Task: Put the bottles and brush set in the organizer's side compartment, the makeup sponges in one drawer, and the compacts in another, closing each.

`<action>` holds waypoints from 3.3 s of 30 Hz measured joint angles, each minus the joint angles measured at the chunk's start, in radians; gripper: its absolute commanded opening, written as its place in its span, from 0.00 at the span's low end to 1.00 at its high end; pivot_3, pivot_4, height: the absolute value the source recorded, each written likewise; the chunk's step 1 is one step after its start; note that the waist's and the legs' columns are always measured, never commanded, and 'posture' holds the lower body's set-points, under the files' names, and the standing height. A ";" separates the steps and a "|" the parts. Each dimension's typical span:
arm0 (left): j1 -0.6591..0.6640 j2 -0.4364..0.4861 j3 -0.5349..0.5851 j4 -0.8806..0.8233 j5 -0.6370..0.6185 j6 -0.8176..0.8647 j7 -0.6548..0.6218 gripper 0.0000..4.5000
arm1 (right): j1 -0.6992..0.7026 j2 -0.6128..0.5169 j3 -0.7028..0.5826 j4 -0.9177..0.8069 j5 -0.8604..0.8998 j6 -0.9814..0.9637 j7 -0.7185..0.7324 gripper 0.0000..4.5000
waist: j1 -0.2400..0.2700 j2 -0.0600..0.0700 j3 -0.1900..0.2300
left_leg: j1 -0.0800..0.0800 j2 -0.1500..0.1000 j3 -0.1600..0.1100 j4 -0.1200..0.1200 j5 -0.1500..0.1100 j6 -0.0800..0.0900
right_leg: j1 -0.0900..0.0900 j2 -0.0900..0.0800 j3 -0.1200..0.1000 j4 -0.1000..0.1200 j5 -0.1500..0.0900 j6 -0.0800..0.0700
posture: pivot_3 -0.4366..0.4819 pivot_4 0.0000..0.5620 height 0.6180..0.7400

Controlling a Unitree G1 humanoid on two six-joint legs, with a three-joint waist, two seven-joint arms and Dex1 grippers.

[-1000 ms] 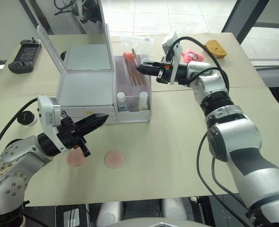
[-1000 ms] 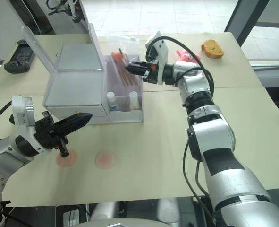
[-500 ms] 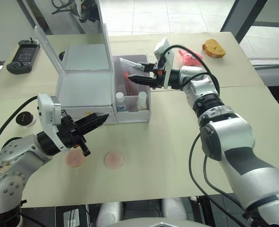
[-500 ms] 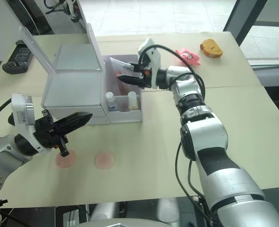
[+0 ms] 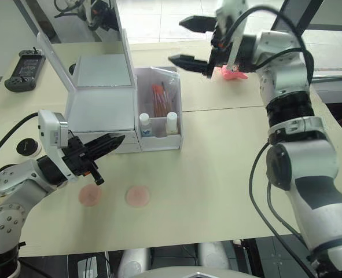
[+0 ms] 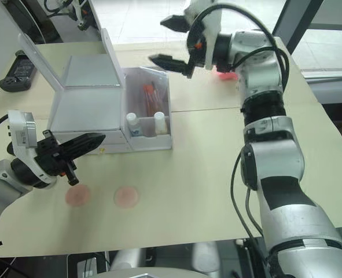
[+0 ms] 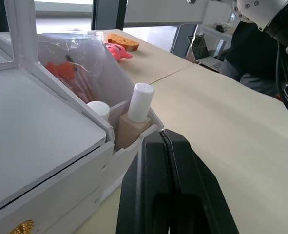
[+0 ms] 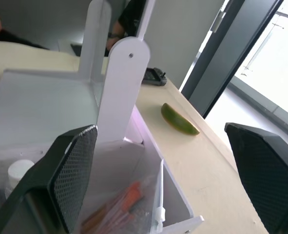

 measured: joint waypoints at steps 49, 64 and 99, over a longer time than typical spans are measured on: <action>-0.109 0.108 0.136 0.125 0.052 -0.041 -0.048 0.00 | -0.188 -0.085 0.036 0.203 -0.169 -0.067 -0.096 0.00 | -0.014 0.000 0.000 | -0.002 0.000 -0.002 0.000 0.001 -0.002 | -0.001 0.000 -0.001 0.001 0.000 0.000 | 0.48 0.27 1.00; 0.205 0.170 0.463 0.639 0.320 -0.291 -0.359 0.97 | 0.608 -0.370 -0.407 -0.230 0.247 0.264 -0.090 1.00 | 0.004 0.001 0.001 | -0.001 0.001 0.004 0.000 -0.006 0.010 | -0.001 0.000 0.001 -0.002 0.000 0.000 | 0.48 0.27 1.00; 0.379 -0.407 0.146 -0.115 0.304 -0.260 0.171 0.99 | 0.361 -0.311 -0.003 -0.825 0.371 0.637 -0.003 1.00 | 0.041 0.003 0.003 | -0.007 -0.023 -0.048 0.007 0.004 0.000 | 0.019 -0.012 -0.022 0.001 -0.007 0.006 | 0.48 0.27 1.00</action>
